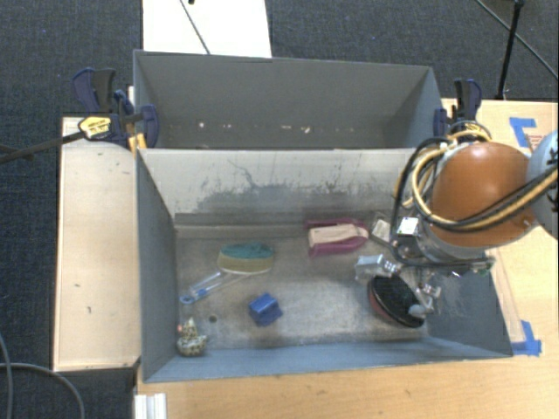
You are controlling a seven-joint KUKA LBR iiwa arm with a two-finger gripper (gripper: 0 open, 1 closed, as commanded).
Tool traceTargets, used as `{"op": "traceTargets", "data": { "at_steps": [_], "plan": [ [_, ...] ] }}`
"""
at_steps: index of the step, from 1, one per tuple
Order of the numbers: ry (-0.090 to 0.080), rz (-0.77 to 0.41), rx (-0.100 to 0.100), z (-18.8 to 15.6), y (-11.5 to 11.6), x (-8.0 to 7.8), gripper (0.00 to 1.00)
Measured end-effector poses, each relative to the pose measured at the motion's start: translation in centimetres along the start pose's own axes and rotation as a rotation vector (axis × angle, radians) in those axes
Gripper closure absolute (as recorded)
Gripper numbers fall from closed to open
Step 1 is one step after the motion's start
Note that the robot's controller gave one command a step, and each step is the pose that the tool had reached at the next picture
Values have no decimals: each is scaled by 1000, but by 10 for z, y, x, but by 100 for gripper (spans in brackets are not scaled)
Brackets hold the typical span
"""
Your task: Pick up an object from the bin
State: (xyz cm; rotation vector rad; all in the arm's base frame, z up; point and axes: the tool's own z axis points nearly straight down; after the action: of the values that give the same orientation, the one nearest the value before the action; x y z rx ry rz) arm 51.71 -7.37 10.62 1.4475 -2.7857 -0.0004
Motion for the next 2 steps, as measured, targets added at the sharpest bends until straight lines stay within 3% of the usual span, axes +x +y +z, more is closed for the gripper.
{"op": "traceTargets", "data": {
  "at_steps": [1, 2],
  "plan": [
    [4, -129, -3, 33, 7, 9, 0],
    [3, -98, 3, 32, -19, -2, 0]
  ]
}}
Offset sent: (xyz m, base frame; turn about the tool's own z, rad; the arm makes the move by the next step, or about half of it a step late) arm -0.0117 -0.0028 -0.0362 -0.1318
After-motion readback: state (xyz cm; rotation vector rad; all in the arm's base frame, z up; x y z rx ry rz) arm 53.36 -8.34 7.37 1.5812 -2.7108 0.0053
